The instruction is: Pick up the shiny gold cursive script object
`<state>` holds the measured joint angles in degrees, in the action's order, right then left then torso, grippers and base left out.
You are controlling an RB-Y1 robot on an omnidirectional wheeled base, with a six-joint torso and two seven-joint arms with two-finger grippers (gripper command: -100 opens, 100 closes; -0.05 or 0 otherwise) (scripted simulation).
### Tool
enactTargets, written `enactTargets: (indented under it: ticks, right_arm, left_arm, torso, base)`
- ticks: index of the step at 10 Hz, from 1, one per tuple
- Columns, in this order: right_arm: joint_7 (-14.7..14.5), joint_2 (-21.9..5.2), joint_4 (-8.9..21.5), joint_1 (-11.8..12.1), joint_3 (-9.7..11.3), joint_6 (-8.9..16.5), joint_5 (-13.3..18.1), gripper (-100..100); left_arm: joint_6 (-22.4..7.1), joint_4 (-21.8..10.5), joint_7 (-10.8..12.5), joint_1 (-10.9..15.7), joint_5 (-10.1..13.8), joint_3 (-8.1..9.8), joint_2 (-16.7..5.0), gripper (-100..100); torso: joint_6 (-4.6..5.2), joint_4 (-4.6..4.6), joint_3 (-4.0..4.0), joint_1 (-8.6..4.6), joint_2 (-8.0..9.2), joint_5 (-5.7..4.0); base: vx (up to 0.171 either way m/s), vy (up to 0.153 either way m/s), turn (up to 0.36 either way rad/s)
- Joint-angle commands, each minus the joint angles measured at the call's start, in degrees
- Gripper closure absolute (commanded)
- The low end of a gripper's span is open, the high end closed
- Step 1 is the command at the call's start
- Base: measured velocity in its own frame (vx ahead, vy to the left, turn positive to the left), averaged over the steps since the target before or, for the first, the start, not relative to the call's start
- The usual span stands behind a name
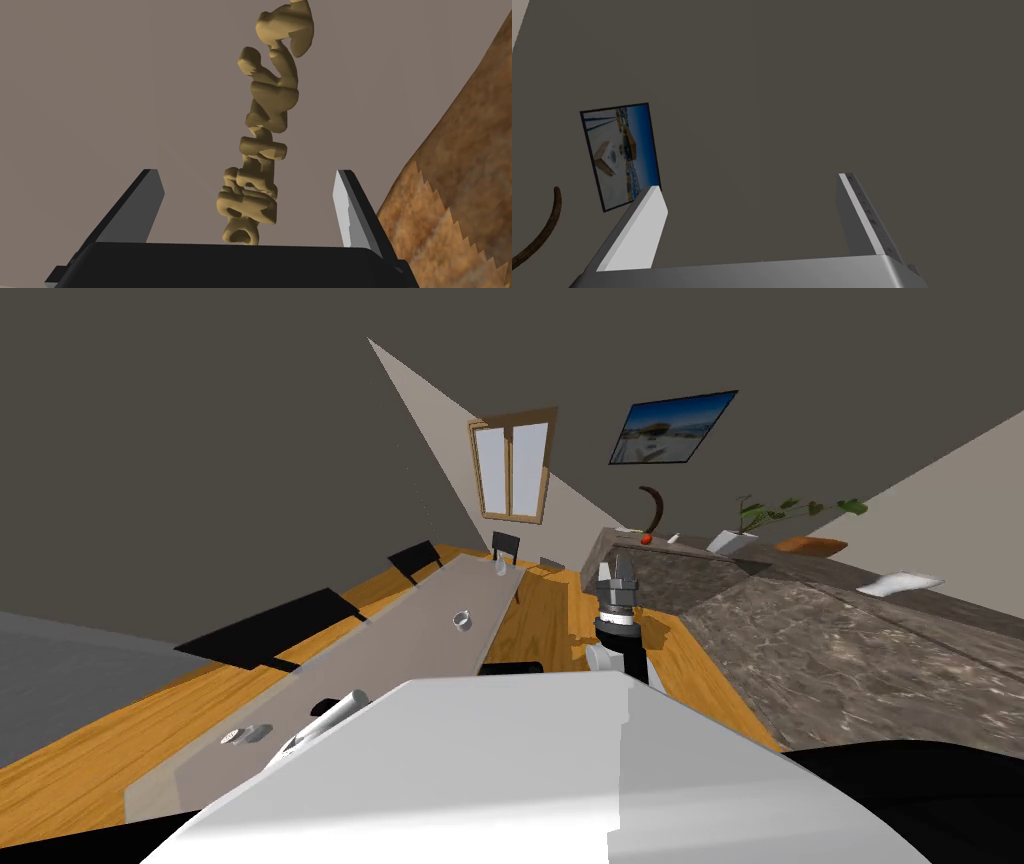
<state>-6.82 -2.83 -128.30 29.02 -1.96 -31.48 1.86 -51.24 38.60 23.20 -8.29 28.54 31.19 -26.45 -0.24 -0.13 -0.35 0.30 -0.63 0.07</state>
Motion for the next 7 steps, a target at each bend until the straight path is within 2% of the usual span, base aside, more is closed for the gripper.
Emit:
enactTargets:
  ticks: [1,2,3,4,5,6,7]
  right_arm:
    - [0.0,0.0,0.0,0.0,0.0,0.0,0.0,0]
    - [0.0,0.0,0.0,0.0,0.0,0.0,0.0,0]
    - [0.0,0.0,0.0,0.0,0.0,0.0,0.0,0]
    - [0.0,0.0,0.0,0.0,0.0,0.0,0.0,0]
    - [0.0,0.0,0.0,0.0,0.0,0.0,0.0,0]
    - [0.0,0.0,0.0,0.0,0.0,0.0,0.0,0]
    - [0.0,0.0,0.0,0.0,0.0,0.0,0.0,0]
  left_arm:
    - [-0.1,2.7,0.4,0.9,-1.4,-2.86,1.5,-100]
    - [-0.1,2.7,0.4,0.9,-1.4,-4.01,1.5,-100]
    - [-0.1,2.7,0.4,0.9,-1.4,-4.01,1.5,-100]
    - [-0.5,5.1,0.7,1.1,-2.2,-6.46,2.5,-100]
    - [-0.9,6.4,0.9,1.2,-3.0,-8.12,3.5,-100]
    - [-0.9,7.4,0.9,1.2,-3.0,-8.92,3.5,-100]
    - [-0.8,6.4,0.9,1.5,-2.9,-8.25,3.2,-100]
  torso:
    - [0.0,0.0,0.0,0.0,0.0,0.0]
    - [0.02,-0.02,-0.07,0.05,-0.13,0.01]
    - [0.07,-0.01,-0.03,0.01,-0.04,0.01]
    - [0.1,0.04,0.11,-0.05,0.2,-0.01]
    - [0.01,0.05,0.12,-0.03,0.22,-0.01]
    - [0.04,0.02,0.04,-0.06,0.07,0.0]
    - [0.07,0.01,0.02,-0.03,0.05,-0.01]
  base:
    - [0.155,0.046,0.48]
    - [0.118,0.018,0.238]
    - [0.04,-0.006,0.008]
    - [0.051,0.009,0.366]
    - [0.112,0.0,0.45]
    - [0.108,0.002,0.286]
    - [0.042,-0.001,0.039]
